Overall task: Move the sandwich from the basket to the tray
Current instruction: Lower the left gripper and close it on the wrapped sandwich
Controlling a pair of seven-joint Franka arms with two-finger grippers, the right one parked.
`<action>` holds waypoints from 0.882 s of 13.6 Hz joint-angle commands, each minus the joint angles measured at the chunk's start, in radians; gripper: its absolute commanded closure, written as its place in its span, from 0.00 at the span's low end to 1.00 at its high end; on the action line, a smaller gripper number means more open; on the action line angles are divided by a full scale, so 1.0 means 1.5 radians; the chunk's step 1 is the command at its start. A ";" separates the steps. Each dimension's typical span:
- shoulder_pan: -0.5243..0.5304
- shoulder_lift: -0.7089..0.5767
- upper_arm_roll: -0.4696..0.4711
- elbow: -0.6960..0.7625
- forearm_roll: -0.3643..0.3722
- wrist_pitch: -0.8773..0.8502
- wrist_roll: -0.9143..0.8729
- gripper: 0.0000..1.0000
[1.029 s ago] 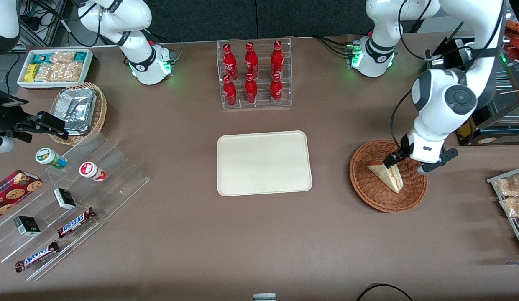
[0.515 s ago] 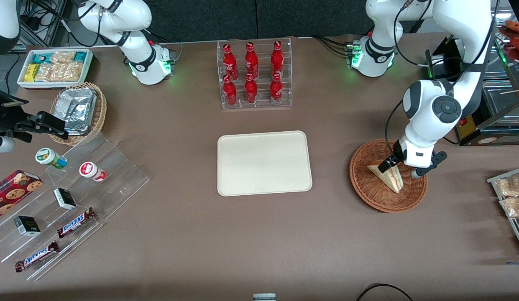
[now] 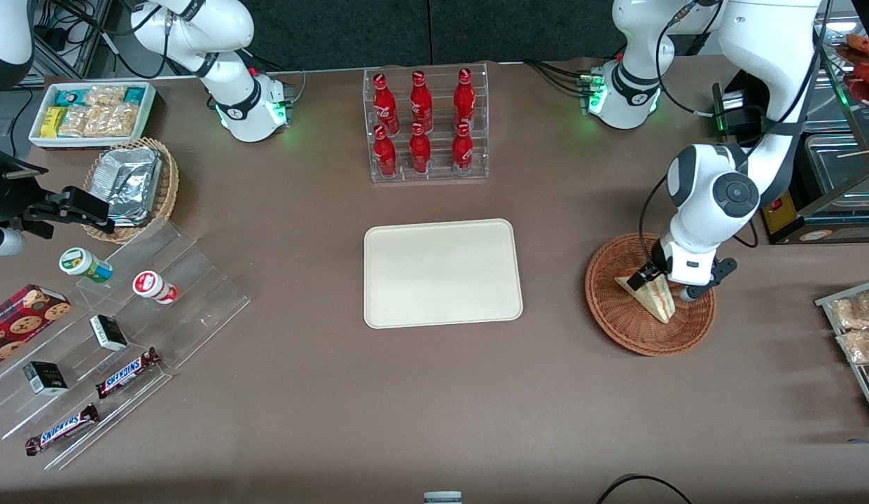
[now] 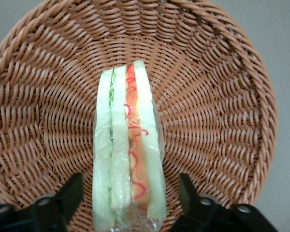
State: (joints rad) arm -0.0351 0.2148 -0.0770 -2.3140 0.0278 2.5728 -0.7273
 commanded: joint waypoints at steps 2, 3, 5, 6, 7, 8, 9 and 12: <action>0.004 0.002 -0.001 -0.006 0.010 0.013 -0.014 0.98; 0.005 0.002 -0.001 -0.006 0.011 0.010 -0.012 1.00; 0.004 -0.001 0.000 -0.003 0.012 0.001 -0.012 1.00; 0.004 -0.004 0.000 0.000 0.012 -0.013 -0.013 1.00; 0.004 -0.010 -0.001 0.008 0.012 -0.026 -0.013 1.00; 0.003 -0.016 -0.001 0.013 0.013 -0.031 -0.012 1.00; 0.002 -0.026 -0.001 0.016 0.013 -0.040 -0.011 1.00; -0.020 -0.052 -0.008 0.065 0.014 -0.147 -0.011 1.00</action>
State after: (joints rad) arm -0.0387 0.1834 -0.0829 -2.2632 0.0291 2.4608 -0.7271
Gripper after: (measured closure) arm 0.828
